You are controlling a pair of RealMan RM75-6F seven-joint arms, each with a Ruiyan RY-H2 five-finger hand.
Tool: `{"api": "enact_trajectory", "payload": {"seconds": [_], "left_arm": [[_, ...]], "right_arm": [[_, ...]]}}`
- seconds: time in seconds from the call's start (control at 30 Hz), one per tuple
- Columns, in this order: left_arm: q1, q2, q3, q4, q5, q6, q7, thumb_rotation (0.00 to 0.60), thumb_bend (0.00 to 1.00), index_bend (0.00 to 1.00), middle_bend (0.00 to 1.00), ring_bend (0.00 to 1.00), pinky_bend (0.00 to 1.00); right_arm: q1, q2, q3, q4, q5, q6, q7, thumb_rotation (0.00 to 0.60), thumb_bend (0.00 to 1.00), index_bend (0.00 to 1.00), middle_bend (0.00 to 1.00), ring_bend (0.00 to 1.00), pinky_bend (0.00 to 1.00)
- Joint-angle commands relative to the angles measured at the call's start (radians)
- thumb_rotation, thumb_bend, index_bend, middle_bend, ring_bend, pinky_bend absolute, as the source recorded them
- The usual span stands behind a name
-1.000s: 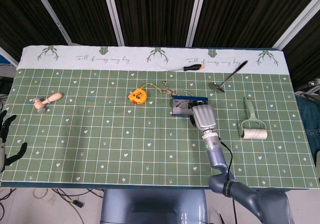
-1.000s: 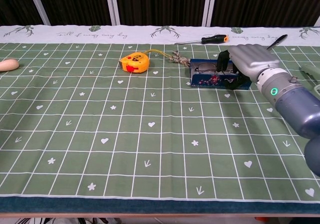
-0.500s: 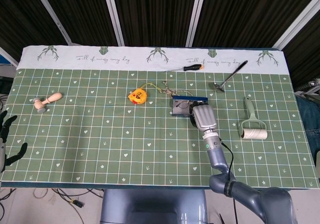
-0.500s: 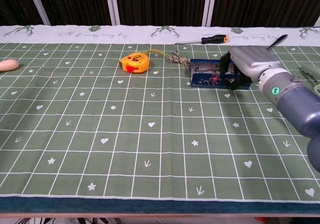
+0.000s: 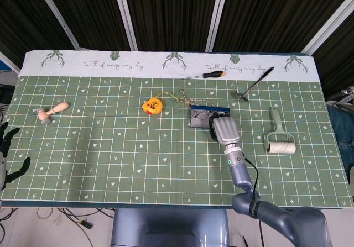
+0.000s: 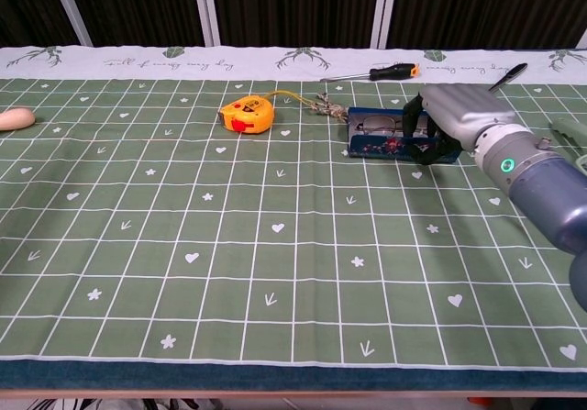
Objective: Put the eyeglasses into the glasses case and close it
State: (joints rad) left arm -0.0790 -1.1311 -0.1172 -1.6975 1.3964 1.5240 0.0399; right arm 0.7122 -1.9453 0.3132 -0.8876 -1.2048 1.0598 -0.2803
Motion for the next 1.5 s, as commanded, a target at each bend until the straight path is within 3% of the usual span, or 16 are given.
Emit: {"api": "enact_trajectory", "payload": {"seconds": [0.03,0.2,0.33,0.57,0.83,1.13,1.5], "left_arm": [[0.0,0.0,0.0,0.0,-0.001,0.0,-0.002,0.6,0.31,0.14,0.0,0.0,0.0],[0.0,-0.001,0.001,0.002,0.001,0.0,-0.002,0.6,0.31,0.14,0.0,0.0,0.0],[0.0,-0.001,0.002,0.0,0.004,0.001,-0.001,0.6,0.31,0.14,0.0,0.0,0.0],[0.002,-0.001,0.003,0.0,0.008,0.005,-0.001,0.6,0.31,0.14,0.0,0.0,0.0],[0.001,-0.002,0.003,-0.001,0.006,0.002,0.001,0.6,0.31,0.14,0.0,0.0,0.0],[0.003,-0.004,0.003,0.003,0.009,0.008,-0.003,0.6,0.31,0.14,0.0,0.0,0.0],[0.003,-0.003,0.002,0.002,0.01,0.008,-0.005,0.6,0.31,0.14,0.0,0.0,0.0]], "right_arm": [[-0.005,0.013,0.001,-0.026,0.008,-0.002,-0.004,0.6,0.51,0.65,0.39,0.45,0.5],[-0.02,0.062,-0.008,-0.12,0.001,0.011,-0.024,0.6,0.52,0.66,0.39,0.45,0.5],[-0.045,0.132,-0.028,-0.255,-0.004,0.024,-0.07,0.6,0.53,0.67,0.39,0.45,0.5],[-0.091,0.277,-0.05,-0.547,0.084,0.0,-0.19,0.6,0.54,0.69,0.39,0.45,0.5],[-0.103,0.379,-0.068,-0.745,0.176,-0.015,-0.28,0.6,0.54,0.69,0.39,0.45,0.5],[-0.065,0.423,-0.067,-0.808,0.254,-0.052,-0.324,0.6,0.54,0.7,0.39,0.45,0.5],[0.033,0.4,-0.037,-0.752,0.375,-0.13,-0.338,0.6,0.54,0.71,0.39,0.45,0.5]]}}
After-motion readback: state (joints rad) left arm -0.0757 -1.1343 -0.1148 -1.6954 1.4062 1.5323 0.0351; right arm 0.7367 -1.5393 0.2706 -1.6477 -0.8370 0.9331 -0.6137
